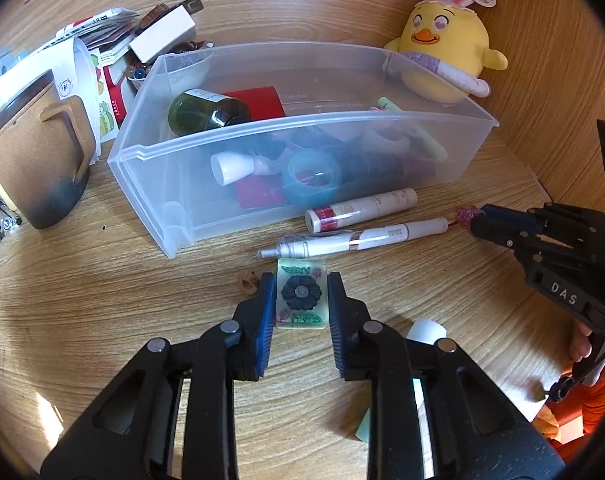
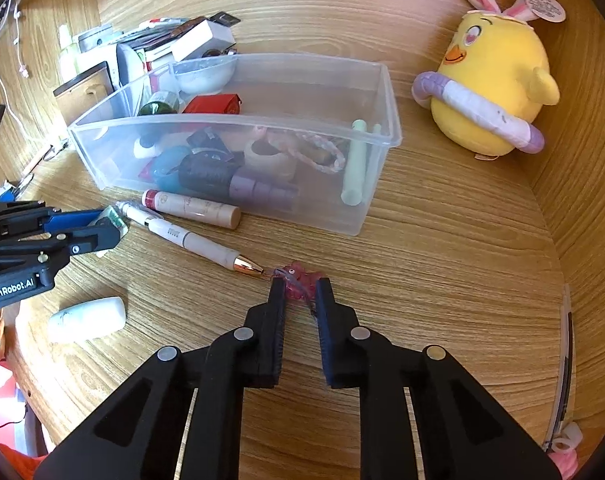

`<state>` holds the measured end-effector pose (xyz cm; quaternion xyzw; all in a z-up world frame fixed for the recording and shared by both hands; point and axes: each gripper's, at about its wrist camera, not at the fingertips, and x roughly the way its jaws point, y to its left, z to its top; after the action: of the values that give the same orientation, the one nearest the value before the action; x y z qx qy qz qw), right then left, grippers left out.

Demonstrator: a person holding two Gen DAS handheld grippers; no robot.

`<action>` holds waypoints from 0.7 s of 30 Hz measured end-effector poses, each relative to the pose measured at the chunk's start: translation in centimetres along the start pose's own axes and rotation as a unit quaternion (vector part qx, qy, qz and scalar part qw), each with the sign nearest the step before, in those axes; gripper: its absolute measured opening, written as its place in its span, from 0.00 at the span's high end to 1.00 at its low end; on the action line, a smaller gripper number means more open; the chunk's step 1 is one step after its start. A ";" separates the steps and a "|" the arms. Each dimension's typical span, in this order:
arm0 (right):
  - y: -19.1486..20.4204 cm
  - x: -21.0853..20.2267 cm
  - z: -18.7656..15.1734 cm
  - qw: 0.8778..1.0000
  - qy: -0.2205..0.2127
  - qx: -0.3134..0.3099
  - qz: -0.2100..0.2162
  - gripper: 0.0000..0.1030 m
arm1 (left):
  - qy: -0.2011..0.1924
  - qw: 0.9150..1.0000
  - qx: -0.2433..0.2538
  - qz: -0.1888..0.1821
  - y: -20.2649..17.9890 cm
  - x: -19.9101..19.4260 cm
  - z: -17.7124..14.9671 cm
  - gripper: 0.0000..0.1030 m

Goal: Organize objects
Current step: 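Grasp the green square packet with the left tool while the right tool grasps the pink keychain charm, then carry the packet and keychain over the clear box and lower them inside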

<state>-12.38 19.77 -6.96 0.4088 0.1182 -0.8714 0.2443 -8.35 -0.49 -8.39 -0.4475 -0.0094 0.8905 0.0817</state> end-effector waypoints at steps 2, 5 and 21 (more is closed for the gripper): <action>-0.1 -0.3 0.0 1.000 -0.004 0.003 0.001 0.87 | -0.002 1.000 -0.003 -0.004 -0.1 -0.2 -0.1 0.77; -0.2 -1.0 0.2 1.000 -0.012 0.010 0.002 0.87 | -0.010 1.000 -0.007 -0.001 -0.1 -0.6 -0.1 0.77; 0.2 -5.8 2.8 0.996 -0.087 0.011 0.008 0.87 | -0.095 0.995 -0.021 -0.001 -0.2 -5.4 2.3 0.77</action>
<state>-10.96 20.41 -0.67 0.3350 0.0834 -0.9030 0.2556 -7.03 -1.01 -2.73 -0.3629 -0.0364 0.9283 0.0721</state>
